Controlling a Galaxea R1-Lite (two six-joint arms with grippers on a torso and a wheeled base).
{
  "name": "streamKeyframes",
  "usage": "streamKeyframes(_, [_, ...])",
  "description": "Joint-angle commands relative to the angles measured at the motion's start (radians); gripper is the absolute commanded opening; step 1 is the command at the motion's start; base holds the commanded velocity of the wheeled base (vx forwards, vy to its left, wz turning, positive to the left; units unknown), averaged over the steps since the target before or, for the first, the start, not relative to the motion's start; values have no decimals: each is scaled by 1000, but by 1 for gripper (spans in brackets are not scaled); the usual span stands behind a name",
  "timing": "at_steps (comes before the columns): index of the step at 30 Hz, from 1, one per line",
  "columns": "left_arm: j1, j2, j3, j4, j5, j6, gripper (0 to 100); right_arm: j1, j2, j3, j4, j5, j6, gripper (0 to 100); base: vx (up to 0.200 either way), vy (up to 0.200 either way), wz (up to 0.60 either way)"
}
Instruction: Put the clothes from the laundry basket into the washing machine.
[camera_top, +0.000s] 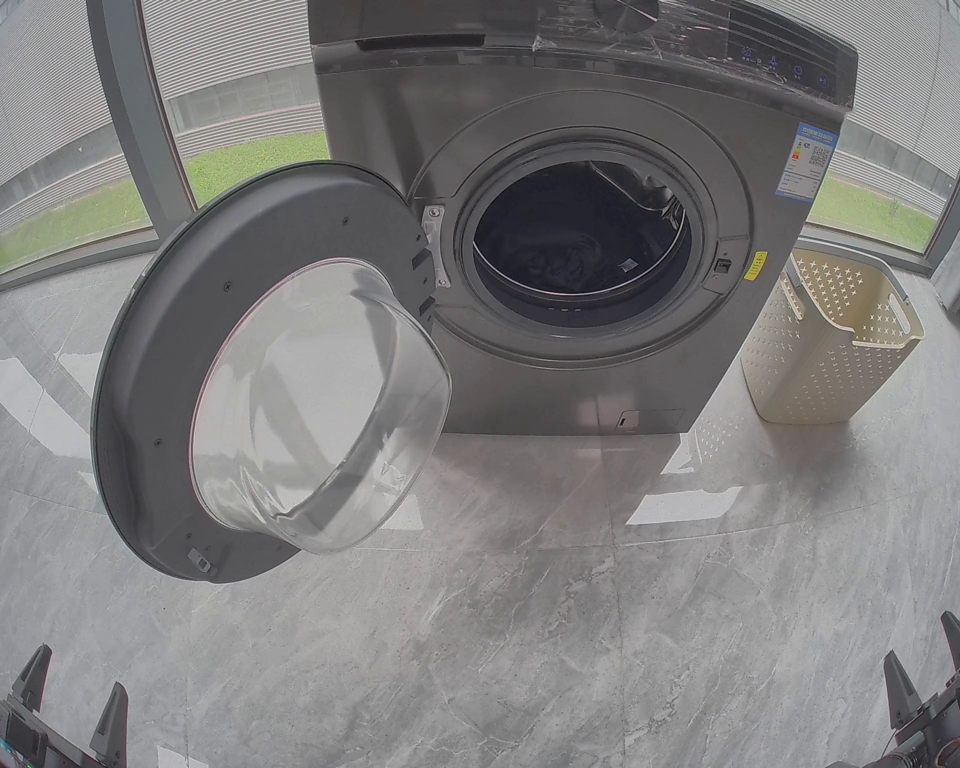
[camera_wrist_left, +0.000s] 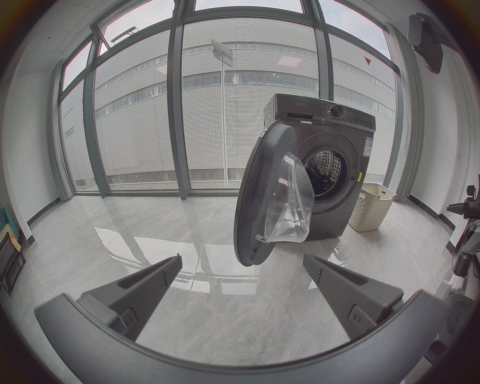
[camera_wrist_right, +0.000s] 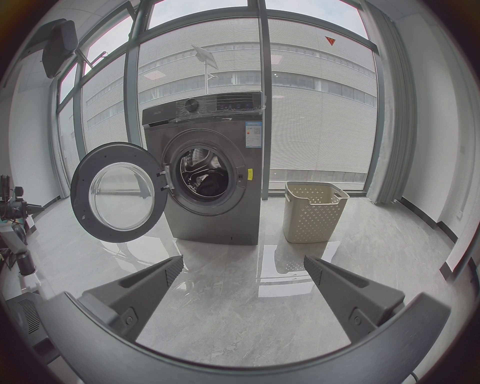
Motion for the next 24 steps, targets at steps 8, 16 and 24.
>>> streamKeyframes(8, [0, -11, 15, 0, 0, 1, 100, 1, -13, 18, 0, -2, 0, 100, 0, 0, 0])
streamKeyframes(16, [2, -13, 15, 0, 2, 4, 100, 1, -13, 18, 0, 0, 0, 100, 0, 125, 0])
streamKeyframes(24, [2, -13, 16, 0, 3, 4, 100, 1, -13, 18, 0, 0, 0, 100, 0, 0, 0])
